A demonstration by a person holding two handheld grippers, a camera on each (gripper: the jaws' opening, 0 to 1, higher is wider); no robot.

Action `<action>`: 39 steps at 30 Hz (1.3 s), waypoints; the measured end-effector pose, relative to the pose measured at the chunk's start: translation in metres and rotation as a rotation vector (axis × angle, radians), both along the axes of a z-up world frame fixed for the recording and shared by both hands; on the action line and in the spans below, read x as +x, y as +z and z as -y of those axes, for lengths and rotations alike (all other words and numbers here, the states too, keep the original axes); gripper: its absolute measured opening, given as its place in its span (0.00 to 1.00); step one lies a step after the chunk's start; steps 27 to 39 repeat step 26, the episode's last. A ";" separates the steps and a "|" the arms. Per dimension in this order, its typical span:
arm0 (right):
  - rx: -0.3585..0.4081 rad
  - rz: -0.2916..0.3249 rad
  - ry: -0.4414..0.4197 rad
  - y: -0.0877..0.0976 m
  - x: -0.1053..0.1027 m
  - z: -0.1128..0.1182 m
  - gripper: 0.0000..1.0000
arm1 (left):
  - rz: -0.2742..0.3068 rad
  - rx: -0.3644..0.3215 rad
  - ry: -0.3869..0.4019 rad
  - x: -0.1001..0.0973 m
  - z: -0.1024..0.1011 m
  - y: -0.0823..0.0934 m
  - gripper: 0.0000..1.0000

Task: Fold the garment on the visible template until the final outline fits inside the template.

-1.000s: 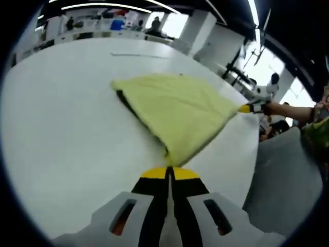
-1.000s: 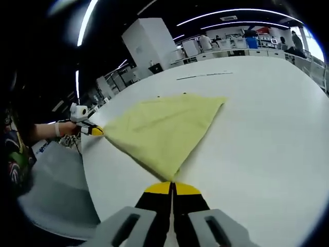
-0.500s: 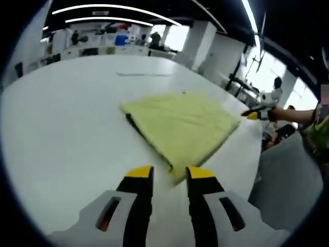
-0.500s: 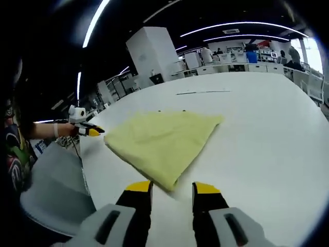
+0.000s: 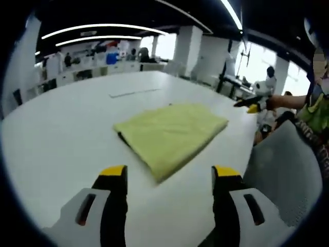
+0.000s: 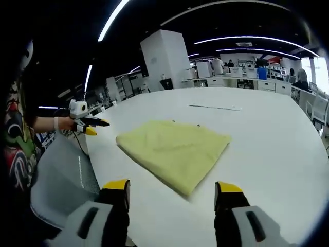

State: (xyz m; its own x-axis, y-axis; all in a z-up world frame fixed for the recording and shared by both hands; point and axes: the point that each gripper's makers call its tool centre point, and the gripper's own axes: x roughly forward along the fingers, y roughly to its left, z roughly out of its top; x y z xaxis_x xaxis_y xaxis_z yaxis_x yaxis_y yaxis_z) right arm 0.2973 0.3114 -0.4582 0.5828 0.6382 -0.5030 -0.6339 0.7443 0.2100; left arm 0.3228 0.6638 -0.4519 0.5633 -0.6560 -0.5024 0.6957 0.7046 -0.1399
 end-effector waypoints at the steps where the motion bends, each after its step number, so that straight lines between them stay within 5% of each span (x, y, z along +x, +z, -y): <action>1: -0.008 0.007 0.000 0.000 -0.003 0.001 0.74 | -0.002 0.003 -0.002 -0.001 0.000 -0.001 0.70; 10: -0.043 0.035 -0.052 0.004 -0.021 0.017 0.99 | 0.060 0.014 0.037 -0.002 -0.006 -0.002 0.98; 39: -0.075 0.042 -0.044 0.007 -0.036 0.011 0.99 | 0.092 0.015 0.030 -0.007 -0.003 0.000 0.99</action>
